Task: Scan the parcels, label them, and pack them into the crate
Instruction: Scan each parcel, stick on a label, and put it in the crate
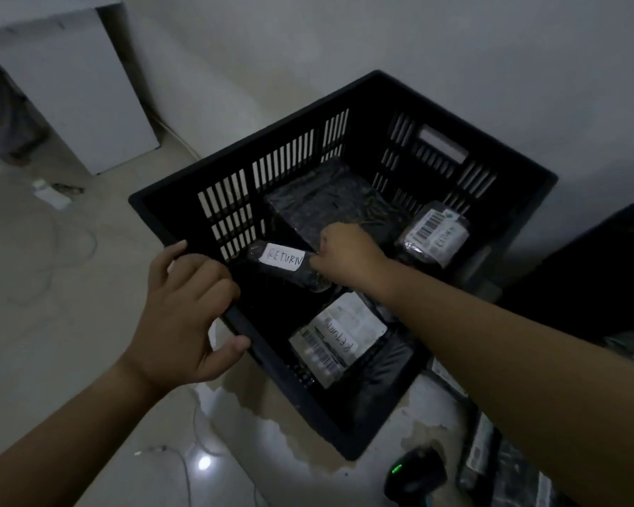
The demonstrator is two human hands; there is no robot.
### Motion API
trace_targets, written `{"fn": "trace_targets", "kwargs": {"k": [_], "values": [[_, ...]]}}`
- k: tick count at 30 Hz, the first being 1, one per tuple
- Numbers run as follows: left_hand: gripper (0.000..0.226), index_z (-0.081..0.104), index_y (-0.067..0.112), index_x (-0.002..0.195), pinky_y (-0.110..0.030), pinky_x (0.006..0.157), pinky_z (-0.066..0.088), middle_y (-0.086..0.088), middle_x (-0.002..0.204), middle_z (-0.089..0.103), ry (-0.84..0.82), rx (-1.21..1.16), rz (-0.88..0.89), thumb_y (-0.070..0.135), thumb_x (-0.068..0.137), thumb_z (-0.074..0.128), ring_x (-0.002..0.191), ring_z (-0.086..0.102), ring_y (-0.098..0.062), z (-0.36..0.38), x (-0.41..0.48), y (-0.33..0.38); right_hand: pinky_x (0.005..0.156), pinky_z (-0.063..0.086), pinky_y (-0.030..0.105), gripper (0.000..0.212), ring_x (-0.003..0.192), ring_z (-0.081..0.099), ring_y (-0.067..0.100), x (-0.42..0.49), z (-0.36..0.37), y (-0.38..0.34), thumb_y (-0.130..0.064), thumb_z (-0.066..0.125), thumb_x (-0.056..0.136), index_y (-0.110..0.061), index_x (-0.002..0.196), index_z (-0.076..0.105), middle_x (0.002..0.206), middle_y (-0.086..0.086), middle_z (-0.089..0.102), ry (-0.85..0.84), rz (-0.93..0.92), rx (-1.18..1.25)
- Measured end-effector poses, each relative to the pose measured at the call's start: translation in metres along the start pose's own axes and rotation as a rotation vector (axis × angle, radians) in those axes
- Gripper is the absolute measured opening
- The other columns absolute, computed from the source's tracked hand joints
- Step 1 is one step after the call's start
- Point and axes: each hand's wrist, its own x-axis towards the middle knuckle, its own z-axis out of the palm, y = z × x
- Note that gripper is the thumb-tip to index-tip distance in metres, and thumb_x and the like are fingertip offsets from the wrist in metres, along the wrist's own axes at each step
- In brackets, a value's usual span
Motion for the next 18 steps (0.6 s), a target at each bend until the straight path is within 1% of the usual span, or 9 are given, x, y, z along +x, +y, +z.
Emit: {"fn": "trace_targets", "kwargs": {"k": [2,4,6,7,8,9,11,14,18], "values": [[0.071,0.064,0.008,0.076,-0.050,0.111,0.025,-0.006,0.084,0.058,0.024,-0.009,0.006,0.064,0.095,0.025,0.090,0.053,-0.027,0.004,0.000,-0.001,0.038,0.022,0.024,0.044,0.047,0.035,0.014,0.018,0.019,-0.003,-0.020,0.064,0.090,-0.013,0.057,0.036,0.056,0.002,0.037,-0.064,0.025,-0.066],[0.072,0.063,0.007,0.074,-0.050,0.111,0.025,-0.006,0.083,0.058,0.057,-0.022,0.008,0.065,0.096,0.024,0.089,0.052,-0.027,0.009,0.001,0.000,0.043,0.030,0.025,0.037,0.059,0.048,0.017,0.034,0.037,-0.005,-0.015,0.062,0.091,-0.015,0.062,0.039,0.065,0.002,0.042,-0.090,0.046,-0.114],[0.072,0.062,0.008,0.074,-0.049,0.111,0.025,-0.006,0.081,0.057,0.088,-0.036,0.007,0.064,0.096,0.024,0.089,0.052,-0.026,0.012,0.002,0.000,0.060,0.040,0.024,0.016,0.083,0.059,0.024,0.043,0.050,-0.011,-0.011,0.059,0.092,-0.009,0.078,0.051,0.081,0.007,0.054,-0.104,0.043,-0.192],[0.072,0.063,0.008,0.073,-0.049,0.111,0.025,-0.005,0.080,0.057,0.096,-0.043,0.005,0.064,0.096,0.024,0.089,0.052,-0.025,0.013,0.002,0.000,0.067,0.041,0.026,0.006,0.093,0.061,0.027,0.045,0.055,-0.014,-0.009,0.058,0.093,-0.004,0.095,0.056,0.095,0.011,0.060,-0.105,0.027,-0.218],[0.072,0.063,0.008,0.073,-0.049,0.112,0.025,-0.005,0.080,0.057,0.097,-0.050,0.001,0.064,0.096,0.024,0.089,0.051,-0.024,0.014,0.001,-0.001,0.071,0.042,0.028,0.018,0.100,0.061,0.029,0.046,0.063,-0.017,-0.009,0.058,0.093,-0.002,0.110,0.056,0.109,0.015,0.062,-0.104,0.023,-0.240],[0.072,0.063,0.009,0.073,-0.049,0.112,0.024,-0.005,0.080,0.058,0.100,-0.055,-0.003,0.065,0.095,0.025,0.089,0.051,-0.023,0.014,-0.001,-0.001,0.073,0.044,0.030,0.026,0.103,0.061,0.030,0.046,0.069,-0.019,-0.008,0.058,0.092,-0.002,0.117,0.054,0.116,0.017,0.061,-0.106,0.008,-0.256],[0.072,0.063,0.009,0.073,-0.049,0.113,0.023,-0.005,0.080,0.057,0.111,-0.054,-0.007,0.065,0.095,0.025,0.090,0.051,-0.023,0.015,-0.003,-0.003,0.076,0.048,0.034,0.029,0.103,0.062,0.031,0.048,0.079,-0.020,-0.007,0.058,0.091,-0.003,0.120,0.053,0.118,0.019,0.061,-0.101,-0.024,-0.270],[0.071,0.061,0.009,0.074,-0.050,0.113,0.024,-0.005,0.079,0.057,0.119,-0.056,-0.009,0.066,0.095,0.024,0.089,0.052,-0.023,0.015,-0.004,-0.005,0.083,0.051,0.035,0.028,0.105,0.063,0.031,0.053,0.088,-0.017,-0.004,0.055,0.092,-0.002,0.120,0.056,0.120,0.018,0.062,-0.166,-0.003,-0.307],[0.070,0.060,0.009,0.075,-0.050,0.113,0.023,-0.005,0.079,0.056,0.123,-0.058,-0.019,0.065,0.095,0.024,0.088,0.051,-0.023,0.016,-0.003,-0.005,0.079,0.052,0.034,0.030,0.105,0.064,0.031,0.051,0.090,-0.014,-0.002,0.053,0.092,-0.001,0.122,0.059,0.121,0.019,0.063,-0.259,0.031,-0.348]]}}
